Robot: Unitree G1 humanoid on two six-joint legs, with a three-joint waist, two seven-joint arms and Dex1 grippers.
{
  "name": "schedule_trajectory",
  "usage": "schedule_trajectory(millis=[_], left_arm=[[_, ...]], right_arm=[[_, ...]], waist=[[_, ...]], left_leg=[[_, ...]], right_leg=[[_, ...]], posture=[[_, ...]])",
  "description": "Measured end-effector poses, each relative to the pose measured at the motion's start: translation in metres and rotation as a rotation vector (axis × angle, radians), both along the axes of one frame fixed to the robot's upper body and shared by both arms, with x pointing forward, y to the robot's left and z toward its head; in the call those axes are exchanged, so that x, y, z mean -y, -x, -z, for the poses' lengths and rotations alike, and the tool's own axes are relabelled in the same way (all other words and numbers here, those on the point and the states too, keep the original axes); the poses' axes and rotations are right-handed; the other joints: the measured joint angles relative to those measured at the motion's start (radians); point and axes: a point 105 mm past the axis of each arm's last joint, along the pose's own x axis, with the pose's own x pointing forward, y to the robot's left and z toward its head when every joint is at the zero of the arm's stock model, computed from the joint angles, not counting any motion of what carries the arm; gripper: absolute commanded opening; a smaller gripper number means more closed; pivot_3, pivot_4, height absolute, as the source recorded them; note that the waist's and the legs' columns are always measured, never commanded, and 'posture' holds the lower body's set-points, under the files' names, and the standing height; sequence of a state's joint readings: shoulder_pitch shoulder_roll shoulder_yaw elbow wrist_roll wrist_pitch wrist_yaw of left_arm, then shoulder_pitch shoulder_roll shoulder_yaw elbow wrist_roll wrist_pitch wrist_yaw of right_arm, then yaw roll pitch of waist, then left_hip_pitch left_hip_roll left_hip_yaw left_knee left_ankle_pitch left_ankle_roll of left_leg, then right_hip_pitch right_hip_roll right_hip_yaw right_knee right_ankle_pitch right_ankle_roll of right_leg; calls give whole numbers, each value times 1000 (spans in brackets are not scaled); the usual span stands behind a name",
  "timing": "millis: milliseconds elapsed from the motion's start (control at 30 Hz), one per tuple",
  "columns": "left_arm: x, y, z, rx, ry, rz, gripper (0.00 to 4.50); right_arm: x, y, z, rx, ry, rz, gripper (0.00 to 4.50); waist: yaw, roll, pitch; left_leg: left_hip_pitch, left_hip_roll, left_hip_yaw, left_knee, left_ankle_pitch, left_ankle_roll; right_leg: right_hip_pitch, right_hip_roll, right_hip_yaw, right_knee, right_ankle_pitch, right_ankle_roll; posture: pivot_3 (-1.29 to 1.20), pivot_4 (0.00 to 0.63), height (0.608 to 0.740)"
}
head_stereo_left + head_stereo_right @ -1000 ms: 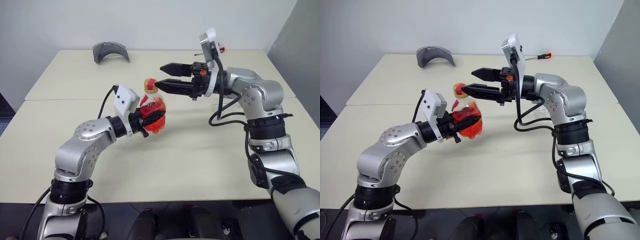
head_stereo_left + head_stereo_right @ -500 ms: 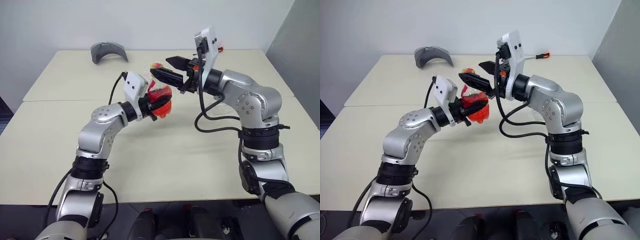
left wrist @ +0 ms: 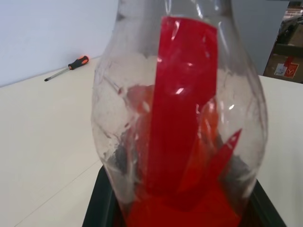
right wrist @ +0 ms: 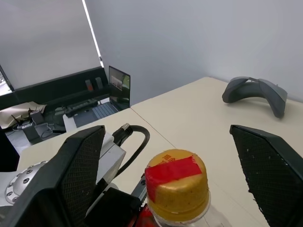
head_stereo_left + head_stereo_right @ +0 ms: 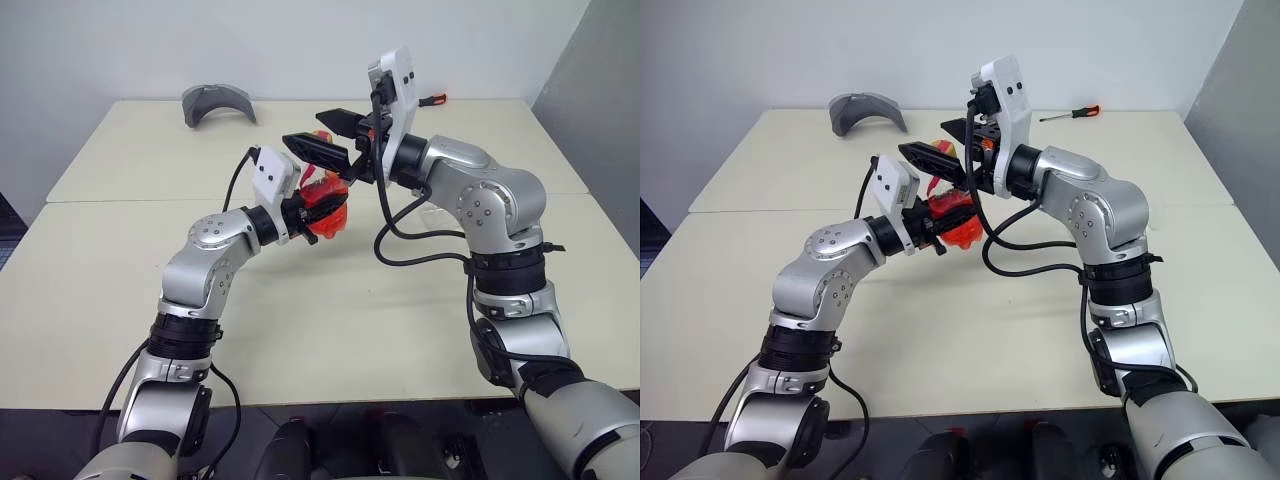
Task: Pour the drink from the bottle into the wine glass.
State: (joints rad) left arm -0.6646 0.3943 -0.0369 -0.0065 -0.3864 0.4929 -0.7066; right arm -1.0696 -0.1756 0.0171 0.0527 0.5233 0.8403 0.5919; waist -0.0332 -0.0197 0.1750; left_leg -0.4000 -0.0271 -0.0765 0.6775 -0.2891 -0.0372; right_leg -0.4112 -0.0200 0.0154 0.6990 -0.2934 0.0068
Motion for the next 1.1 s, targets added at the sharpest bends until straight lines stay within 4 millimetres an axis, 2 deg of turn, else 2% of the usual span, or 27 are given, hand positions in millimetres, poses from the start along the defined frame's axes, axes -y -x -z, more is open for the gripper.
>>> schedule_trajectory(millis=[100, 133, 200, 367, 400, 633, 767, 933, 1100], left_arm=[[0, 0, 0, 1, 1, -2, 1159], [0, 0, 0, 1, 1, -3, 1159], [-1, 0, 0, 1, 1, -4, 1159], [-1, -2, 0, 1, 0, -14, 1159], [-1, -2, 0, 2, 0, -16, 1159], [-1, -1, -1, 0, 1, -15, 1158], [-4, 6, -5, 3, -21, -9, 1156], [-15, 36, -7, -10, -58, 42, 1151], [-18, 65, -2, -57, -96, 99, 1151]], right_arm=[[0, -2, 1, -3, 1, 3, 3576], [0, -3, 2, 2, 2, 7, 3523], [2, -4, 2, 7, 3, 10, 3083], [2, -4, 3, 16, 14, -1, 1343], [2, -4, 3, 18, 15, -3, 1250], [2, -4, 2, 24, 24, -24, 1250], [1, -2, -2, 34, 33, -99, 1250], [-9, 15, -4, 41, 49, -336, 1250], [-12, 31, 5, 58, 85, -580, 1250]], waist=[[0, 0, 0], [0, 0, 0], [0, 0, 0], [0, 0, 0], [0, 0, 0], [0, 0, 0], [-3, 0, 0], [-15, 0, 0], [-16, 0, 0]], left_leg=[[0, 0, 0, 0, 0, 0], [0, 0, 0, 0, 0, 0], [0, 0, 0, 0, 0, 0], [0, 0, 0, 0, 0, 0], [0, 0, 0, 0, 0, 0], [0, 0, 0, 0, 0, 0], [0, 0, 0, 0, 0, 0], [0, 0, 0, -1, 0, 0], [0, 0, -1, 0, 0, 1]], right_leg=[[0, 0, 0, 0, 0, 0], [0, 0, 0, 0, 0, 0], [0, 0, 0, 0, 0, 0], [0, 0, 0, 0, 0, 0], [0, 0, 0, 0, 0, 0], [0, 0, 0, 0, 0, 0], [0, 0, 0, 0, 0, 0], [0, 0, 0, 0, 0, 0], [1, 0, -1, 0, 0, 0]], posture=[[0, 150, 740], [0, 150, 740], [0, 150, 740], [0, 150, 740], [0, 150, 740], [0, 150, 740], [0, 150, 740], [0, 150, 740], [0, 150, 740]])
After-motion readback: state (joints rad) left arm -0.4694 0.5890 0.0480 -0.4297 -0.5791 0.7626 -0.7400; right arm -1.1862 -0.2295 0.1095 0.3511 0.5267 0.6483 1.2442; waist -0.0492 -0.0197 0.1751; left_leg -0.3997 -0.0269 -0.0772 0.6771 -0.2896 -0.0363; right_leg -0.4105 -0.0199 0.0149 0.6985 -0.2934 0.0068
